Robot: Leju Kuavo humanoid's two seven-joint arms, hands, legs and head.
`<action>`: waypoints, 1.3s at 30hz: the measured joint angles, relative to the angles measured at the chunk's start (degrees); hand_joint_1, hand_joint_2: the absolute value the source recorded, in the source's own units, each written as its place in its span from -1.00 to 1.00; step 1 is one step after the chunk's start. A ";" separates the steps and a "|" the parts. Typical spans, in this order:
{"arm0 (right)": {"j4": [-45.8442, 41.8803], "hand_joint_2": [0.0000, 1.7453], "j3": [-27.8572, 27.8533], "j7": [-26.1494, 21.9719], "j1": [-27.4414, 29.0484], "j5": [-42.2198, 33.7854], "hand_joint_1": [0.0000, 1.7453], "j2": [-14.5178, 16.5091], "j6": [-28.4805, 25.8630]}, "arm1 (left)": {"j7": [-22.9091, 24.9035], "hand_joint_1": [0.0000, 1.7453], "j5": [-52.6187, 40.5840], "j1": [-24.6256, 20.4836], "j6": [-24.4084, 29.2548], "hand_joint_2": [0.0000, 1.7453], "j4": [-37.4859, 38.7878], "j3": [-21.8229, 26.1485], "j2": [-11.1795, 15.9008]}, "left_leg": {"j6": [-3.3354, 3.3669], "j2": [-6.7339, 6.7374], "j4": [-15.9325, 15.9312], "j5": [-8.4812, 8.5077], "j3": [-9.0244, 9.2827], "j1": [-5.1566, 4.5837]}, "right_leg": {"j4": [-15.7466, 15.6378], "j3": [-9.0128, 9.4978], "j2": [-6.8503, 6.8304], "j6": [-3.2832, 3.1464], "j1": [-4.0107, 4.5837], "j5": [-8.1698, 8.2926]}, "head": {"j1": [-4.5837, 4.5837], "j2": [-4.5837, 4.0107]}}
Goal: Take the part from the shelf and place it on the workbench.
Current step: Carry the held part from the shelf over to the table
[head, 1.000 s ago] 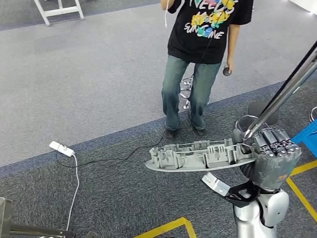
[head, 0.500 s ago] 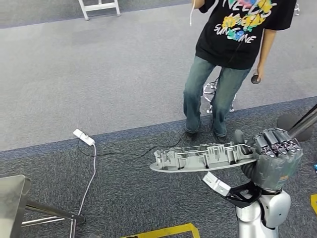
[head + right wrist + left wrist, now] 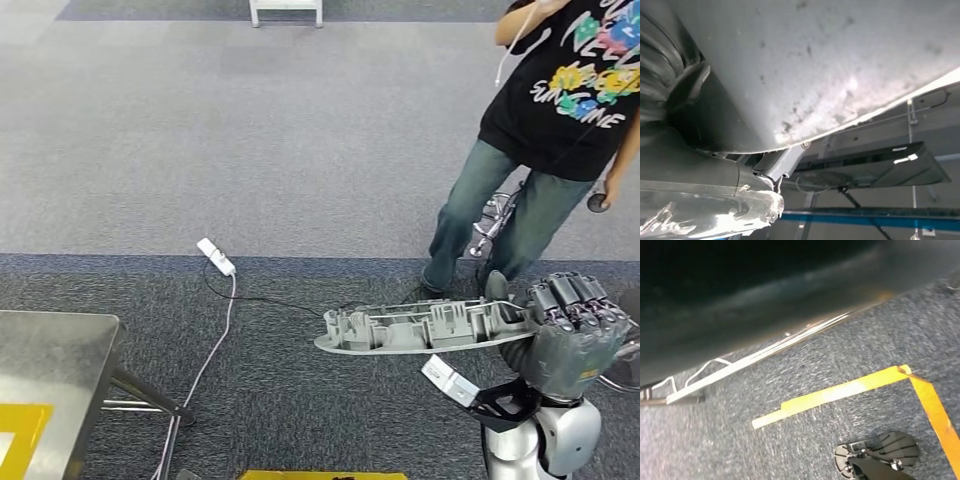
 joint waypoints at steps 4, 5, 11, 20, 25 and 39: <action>0.04 1.00 0.00 0.27 0.00 0.27 1.00 0.01 0.00 | 0.00 -1.00 0.00 -0.10 0.04 -1.00 0.00 0.04 -0.05 | -0.79 -3.00 0.35 -0.22 -0.18 -0.08 | -12.86 5.50 3.86 -0.56 -0.44 5.89 | -0.03 0.00; 0.08 1.00 0.04 0.34 -0.02 0.38 1.00 0.02 0.00 | 0.01 -1.00 0.01 -0.05 0.08 -1.00 0.00 0.07 -0.05 | -1.16 -3.61 0.42 -0.15 -0.46 -0.01 | -13.57 5.91 4.15 -0.72 -0.42 5.71 | -0.05 0.00; 0.59 1.00 0.40 0.56 -0.14 0.69 1.00 0.15 0.00 | 0.18 -1.00 0.01 0.01 0.44 -1.00 0.00 0.74 0.08 | -3.28 2.02 9.31 -5.06 -5.16 0.18 | -14.48 6.92 -0.08 -2.35 -0.50 5.62 | -0.86 0.00; 1.51 1.00 0.35 0.46 -0.22 0.27 1.00 0.15 0.00 | 0.16 -1.00 0.02 -0.11 0.56 -1.00 0.00 1.09 0.11 | -2.25 8.00 1.09 -0.14 -1.15 -0.36 | -14.30 8.46 -6.44 -1.22 0.28 3.95 | -0.79 0.00; 1.78 1.00 0.46 0.39 -0.34 0.06 1.00 0.14 0.00 | 0.12 -1.00 0.15 0.07 0.79 -1.00 0.00 1.15 0.06 | -0.53 4.68 0.23 0.12 -0.92 0.10 | -10.39 7.10 -3.39 0.01 -0.12 0.69 | -0.38 -0.01; 4.31 1.00 1.30 0.15 -2.39 -0.04 1.00 0.09 0.00 | 0.16 -1.00 0.26 0.28 2.10 -1.00 0.00 2.50 -0.19 | -2.73 -2.62 1.84 -0.48 -2.15 0.35 | -14.23 7.29 2.50 -1.57 -0.54 4.86 | -0.46 0.00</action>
